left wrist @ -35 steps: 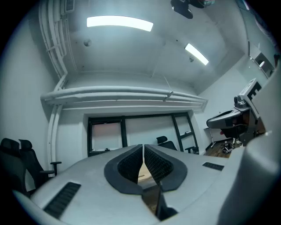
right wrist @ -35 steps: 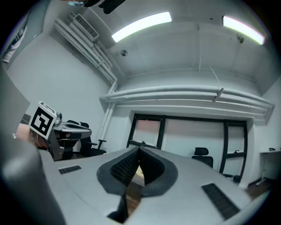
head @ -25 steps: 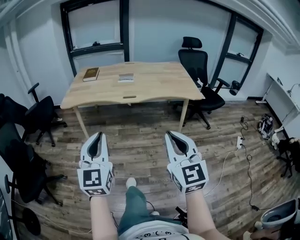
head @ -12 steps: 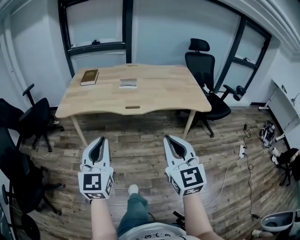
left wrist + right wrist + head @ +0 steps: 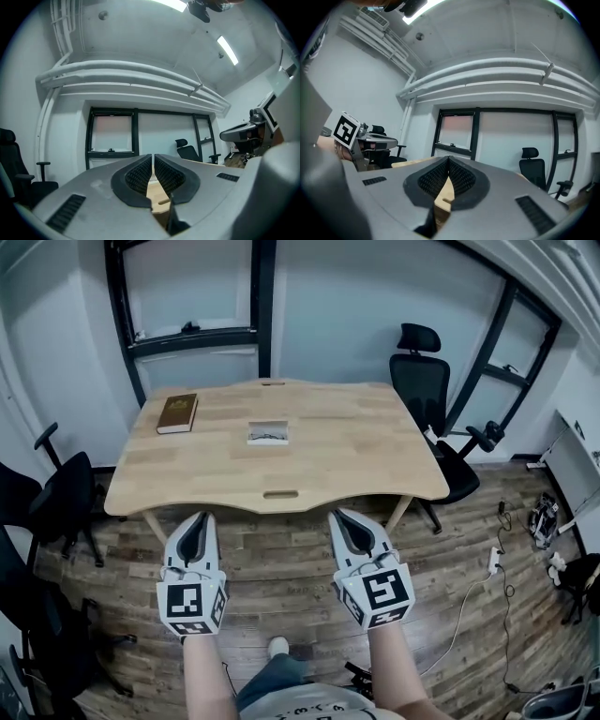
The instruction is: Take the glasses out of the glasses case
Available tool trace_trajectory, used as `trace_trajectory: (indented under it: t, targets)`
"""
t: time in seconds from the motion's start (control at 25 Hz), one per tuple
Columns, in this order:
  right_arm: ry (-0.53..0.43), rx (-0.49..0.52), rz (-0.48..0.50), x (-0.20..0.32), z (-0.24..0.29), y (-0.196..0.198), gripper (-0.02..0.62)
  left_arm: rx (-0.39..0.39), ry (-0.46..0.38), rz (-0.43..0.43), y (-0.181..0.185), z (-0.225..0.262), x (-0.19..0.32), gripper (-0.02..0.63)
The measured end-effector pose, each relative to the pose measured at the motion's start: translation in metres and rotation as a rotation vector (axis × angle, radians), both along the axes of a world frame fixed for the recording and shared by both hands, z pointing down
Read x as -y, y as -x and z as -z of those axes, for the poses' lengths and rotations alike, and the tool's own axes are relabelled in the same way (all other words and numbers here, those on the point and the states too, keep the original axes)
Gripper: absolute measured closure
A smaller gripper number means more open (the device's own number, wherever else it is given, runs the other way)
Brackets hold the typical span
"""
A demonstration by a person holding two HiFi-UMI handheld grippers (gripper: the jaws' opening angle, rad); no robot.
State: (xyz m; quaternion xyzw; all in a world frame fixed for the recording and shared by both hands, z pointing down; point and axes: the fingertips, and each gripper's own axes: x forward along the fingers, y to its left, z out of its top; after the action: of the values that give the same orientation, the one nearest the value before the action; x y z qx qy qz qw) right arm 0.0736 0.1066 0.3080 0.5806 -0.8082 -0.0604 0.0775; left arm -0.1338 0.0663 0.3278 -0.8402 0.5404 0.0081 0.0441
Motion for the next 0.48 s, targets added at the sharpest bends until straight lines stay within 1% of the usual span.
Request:
trace_trajectory:
  t: [0.16,0.32,0.48]
  targets:
    - [0.000,-0.019,-0.005,0.044,0.002,0.007,0.545,0.014,0.004,-0.009,0.004,0.003,0.047,0.580]
    - [0.020,-0.015,-0.013,0.077,-0.006,0.006,0.545,0.024,0.028,-0.021,0.003,-0.006,0.077,0.580]
    - [0.037,-0.013,-0.011,0.113,-0.015,0.004,0.545,-0.014,0.083,-0.021,0.007,-0.021,0.108,0.580]
